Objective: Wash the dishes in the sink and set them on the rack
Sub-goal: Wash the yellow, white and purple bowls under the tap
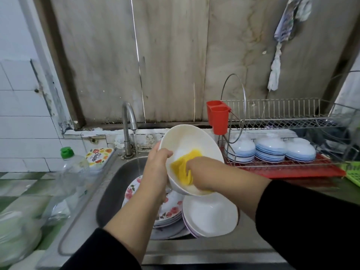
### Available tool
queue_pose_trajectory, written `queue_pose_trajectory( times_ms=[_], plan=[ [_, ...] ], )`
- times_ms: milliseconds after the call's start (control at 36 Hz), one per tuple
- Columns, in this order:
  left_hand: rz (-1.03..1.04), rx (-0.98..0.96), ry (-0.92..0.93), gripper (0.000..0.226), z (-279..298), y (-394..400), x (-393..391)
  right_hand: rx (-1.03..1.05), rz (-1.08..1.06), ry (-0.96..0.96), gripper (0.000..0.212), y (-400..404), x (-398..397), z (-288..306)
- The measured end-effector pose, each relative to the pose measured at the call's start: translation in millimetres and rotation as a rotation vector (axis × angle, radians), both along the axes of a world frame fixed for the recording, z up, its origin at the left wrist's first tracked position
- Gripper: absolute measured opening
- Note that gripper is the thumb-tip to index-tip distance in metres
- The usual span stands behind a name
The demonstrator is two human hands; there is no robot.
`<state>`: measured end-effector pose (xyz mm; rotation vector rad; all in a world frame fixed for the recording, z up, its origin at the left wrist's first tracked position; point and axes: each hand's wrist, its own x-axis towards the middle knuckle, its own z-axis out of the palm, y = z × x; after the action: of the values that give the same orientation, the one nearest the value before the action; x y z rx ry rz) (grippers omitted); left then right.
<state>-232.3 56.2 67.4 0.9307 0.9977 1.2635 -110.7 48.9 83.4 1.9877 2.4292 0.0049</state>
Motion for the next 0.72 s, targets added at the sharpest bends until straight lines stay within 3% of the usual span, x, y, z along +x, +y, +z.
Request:
queue_pose_trajectory(
  times_ms=[56, 139, 222, 250, 306, 361, 389, 417, 472, 528, 556, 611, 639, 694, 722],
  plan=[
    [-0.043, 0.024, 0.008, 0.053, 5.8, -2.8, 0.3, 0.186, -0.064, 0.038, 0.037, 8.6, 7.9, 0.5],
    [-0.137, 0.038, 0.001, 0.043, 13.5, -3.9, -1.4, 0.333, 0.068, 0.308, 0.043, 12.1, 3.2, 8.1],
    [-0.198, 0.035, -0.042, 0.026, 16.8, -3.5, -6.9, 0.116, 0.288, 0.473, 0.036, -10.8, -9.6, 15.7],
    [-0.187, 0.032, -0.044, 0.021, 17.2, -3.9, -8.5, 0.001, 0.284, 0.41, 0.034, -18.1, -10.0, 14.3],
    [-0.147, 0.073, 0.004, 0.016, 13.5, -2.9, -9.9, -0.118, 0.169, 0.085, 0.032, -20.7, -5.1, 8.0],
    [-0.121, 0.132, 0.026, 0.015, 12.4, -4.7, -6.6, -0.003, 0.059, -0.199, 0.031, -16.1, 1.4, 10.9],
    [-0.121, 0.146, 0.012, 0.013, 13.3, -5.2, -4.2, 0.092, 0.003, -0.237, 0.033, -8.9, 4.7, 11.2],
    [-0.129, 0.15, -0.008, 0.017, 15.9, -6.2, -2.0, 0.193, -0.017, -0.173, 0.036, -1.4, 7.4, 11.7],
    [-0.171, 0.131, -0.041, 0.039, 21.6, -6.3, -0.4, 0.36, 0.024, 0.137, 0.04, 9.0, 6.8, 12.4],
    [-0.207, 0.116, -0.059, 0.044, 25.6, -4.4, -1.7, 0.353, 0.18, 0.41, 0.039, 7.2, -3.3, 17.1],
    [-0.208, 0.103, -0.061, 0.041, 25.6, -2.6, -4.0, 0.267, 0.265, 0.45, 0.037, 2.4, -7.5, 16.1],
    [-0.159, 0.097, -0.051, 0.032, 23.6, -1.0, -8.5, 0.034, 0.291, 0.355, 0.033, -7.5, -10.6, 12.4],
    [-0.13, 0.11, -0.031, 0.032, 22.2, -1.2, -9.9, -0.059, 0.243, 0.184, 0.034, -8.5, -8.7, 10.4],
    [-0.115, 0.139, 0.011, 0.034, 17.4, -2.6, -9.3, -0.056, 0.114, -0.096, 0.034, -1.8, 0.4, 12.2],
    [-0.117, 0.149, 0.009, 0.035, 16.3, -4.1, -8.5, -0.004, 0.05, -0.142, 0.034, 4.8, 5.0, 13.9]
  ],
)
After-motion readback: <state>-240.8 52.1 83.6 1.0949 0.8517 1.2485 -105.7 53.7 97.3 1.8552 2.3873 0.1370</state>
